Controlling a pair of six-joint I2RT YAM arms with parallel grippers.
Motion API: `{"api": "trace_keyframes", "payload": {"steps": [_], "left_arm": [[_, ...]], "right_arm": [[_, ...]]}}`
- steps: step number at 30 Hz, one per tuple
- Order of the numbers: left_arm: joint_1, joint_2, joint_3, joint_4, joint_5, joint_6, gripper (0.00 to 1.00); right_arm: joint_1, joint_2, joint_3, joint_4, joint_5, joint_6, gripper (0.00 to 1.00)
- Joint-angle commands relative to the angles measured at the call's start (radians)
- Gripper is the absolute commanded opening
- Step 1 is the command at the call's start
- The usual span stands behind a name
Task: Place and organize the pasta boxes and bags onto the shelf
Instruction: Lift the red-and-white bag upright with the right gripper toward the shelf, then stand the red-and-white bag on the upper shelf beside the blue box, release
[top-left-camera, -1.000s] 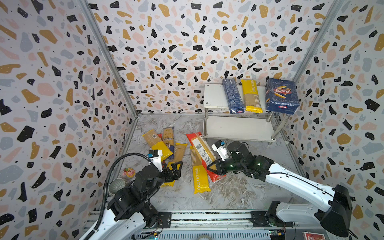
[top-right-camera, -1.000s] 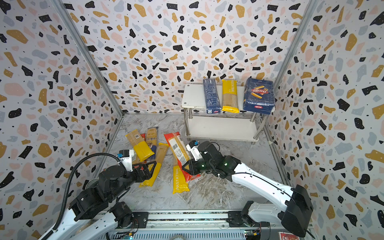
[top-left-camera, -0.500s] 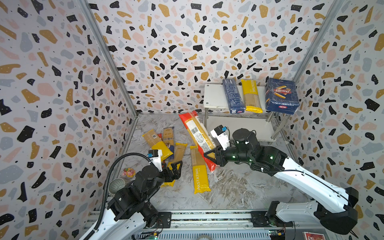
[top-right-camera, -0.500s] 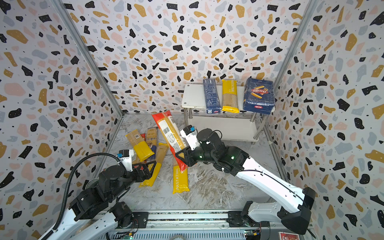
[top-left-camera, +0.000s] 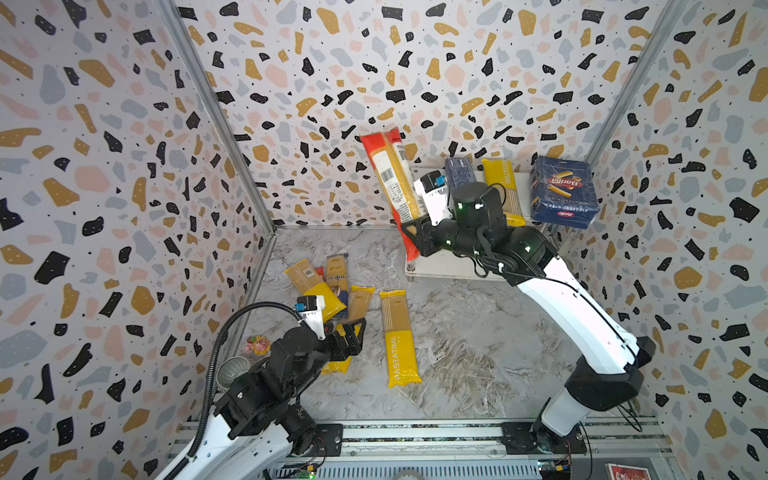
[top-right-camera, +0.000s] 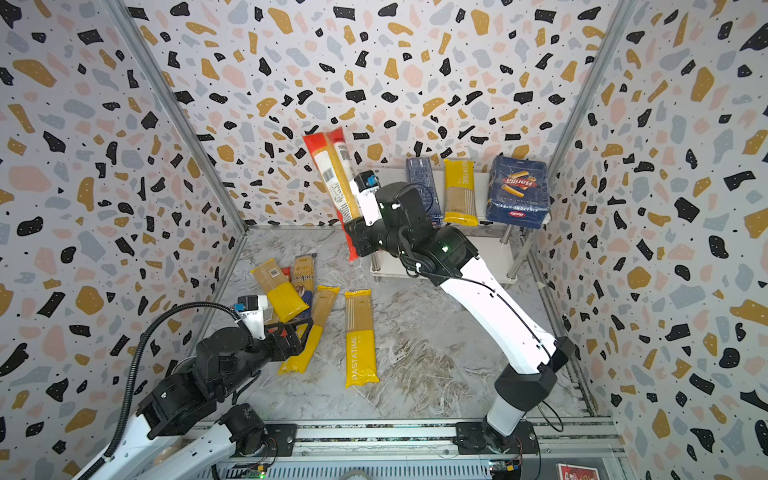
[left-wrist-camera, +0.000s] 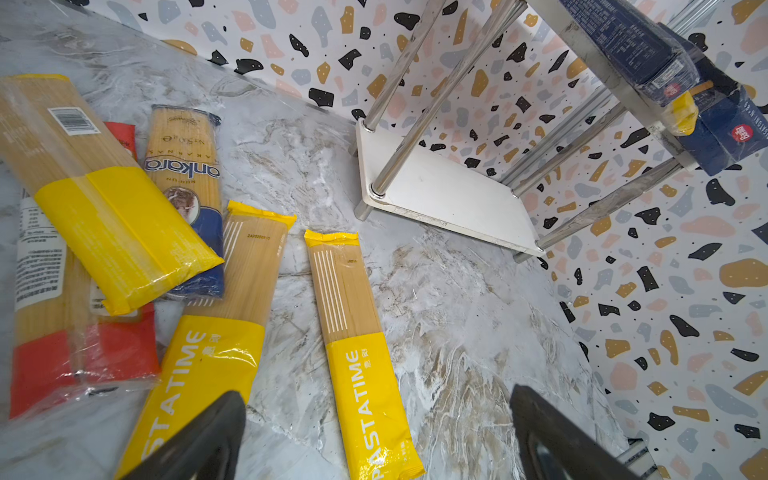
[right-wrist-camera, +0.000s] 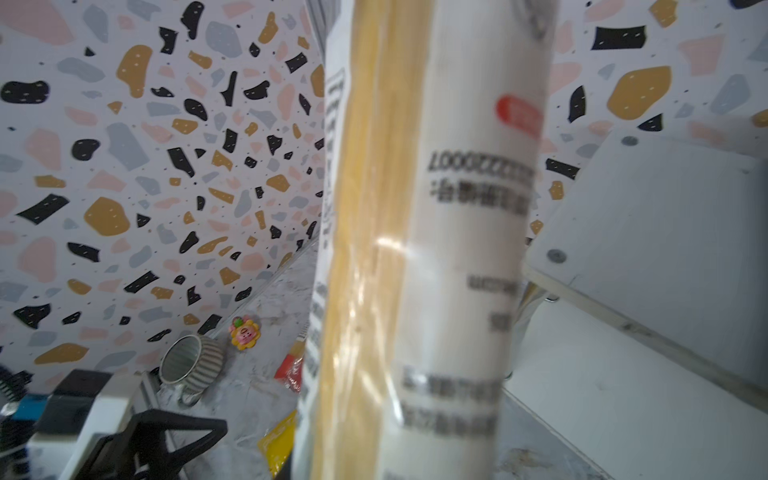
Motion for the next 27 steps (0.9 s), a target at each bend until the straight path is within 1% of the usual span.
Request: {"api": "trace_keyframes", "payload": {"steps": [1,5,11,23,27], "left_arm": [[0.004,0.003,0.034,0.04,0.013,0.02,1.0],[0.005,0.005,0.031,0.043,0.015,0.023,1.0],[0.005,0.008,0.028,0.045,0.015,0.026,1.0],[0.005,0.028,0.016,0.066,0.016,0.028,0.99],[0.005,0.033,0.012,0.07,0.017,0.029,1.0]], "right_arm": [[-0.053,0.021,0.152,0.063,0.072,-0.058,0.16],[-0.149,0.104,0.242,0.054,0.018,-0.04,0.16],[-0.24,0.151,0.246,0.074,-0.023,0.001,0.16],[-0.282,0.186,0.245,0.088,-0.048,0.031,0.22],[-0.296,0.191,0.243,0.083,-0.052,0.046,0.22]]}}
